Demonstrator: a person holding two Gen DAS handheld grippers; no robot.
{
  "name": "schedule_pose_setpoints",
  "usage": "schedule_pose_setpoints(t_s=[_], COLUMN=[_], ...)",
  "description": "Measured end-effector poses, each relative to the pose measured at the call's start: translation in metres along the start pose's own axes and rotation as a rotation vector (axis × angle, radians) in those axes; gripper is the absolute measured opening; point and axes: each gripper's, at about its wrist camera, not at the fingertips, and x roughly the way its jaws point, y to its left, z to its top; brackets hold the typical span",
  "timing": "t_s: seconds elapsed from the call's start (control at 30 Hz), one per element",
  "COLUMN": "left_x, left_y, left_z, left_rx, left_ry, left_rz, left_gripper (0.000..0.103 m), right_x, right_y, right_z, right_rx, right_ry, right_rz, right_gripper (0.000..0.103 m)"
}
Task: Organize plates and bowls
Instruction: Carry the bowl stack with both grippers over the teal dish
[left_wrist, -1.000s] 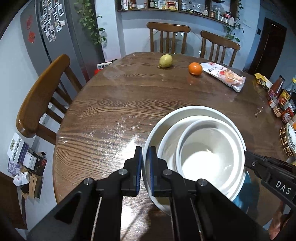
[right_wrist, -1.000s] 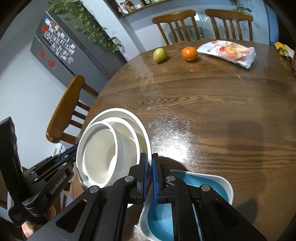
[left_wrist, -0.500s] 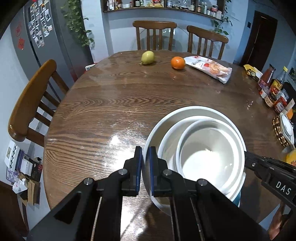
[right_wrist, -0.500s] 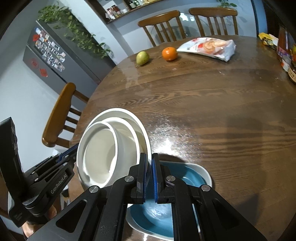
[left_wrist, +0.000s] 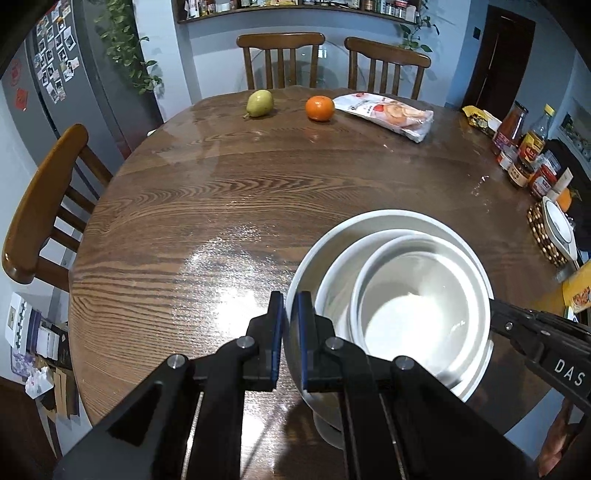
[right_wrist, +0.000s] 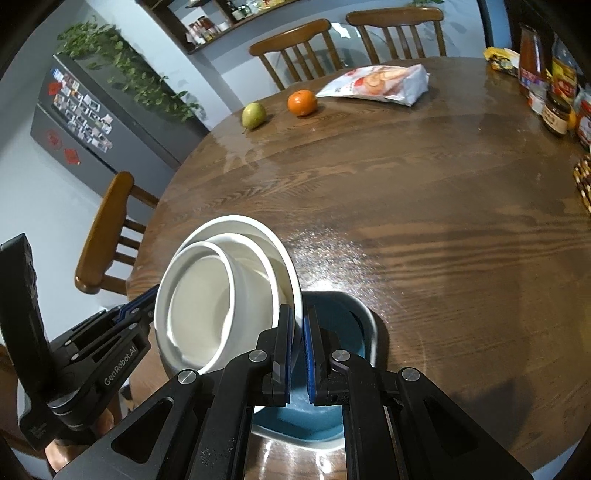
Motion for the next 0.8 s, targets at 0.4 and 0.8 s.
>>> schedule_pose_setpoints(t_s=[0.4,0.8], left_x=[0.007,0.016], left_y=[-0.012,-0.016], left_z=[-0.006,-0.011], left_rx=[0.032,0.051], left_ry=[0.031,0.060], left_rz=[-0.028,-0.033], left_gripper=[0.003,0.003], right_x=[-0.004,0.004], right_y=[-0.015,-0.023], right_z=[-0.013,-0.021], right_rx=[0.046,0.081], right_ry=[0.005,0.023], right_rz=[-0.019,-0.030], right_gripper=[0.009,0.009])
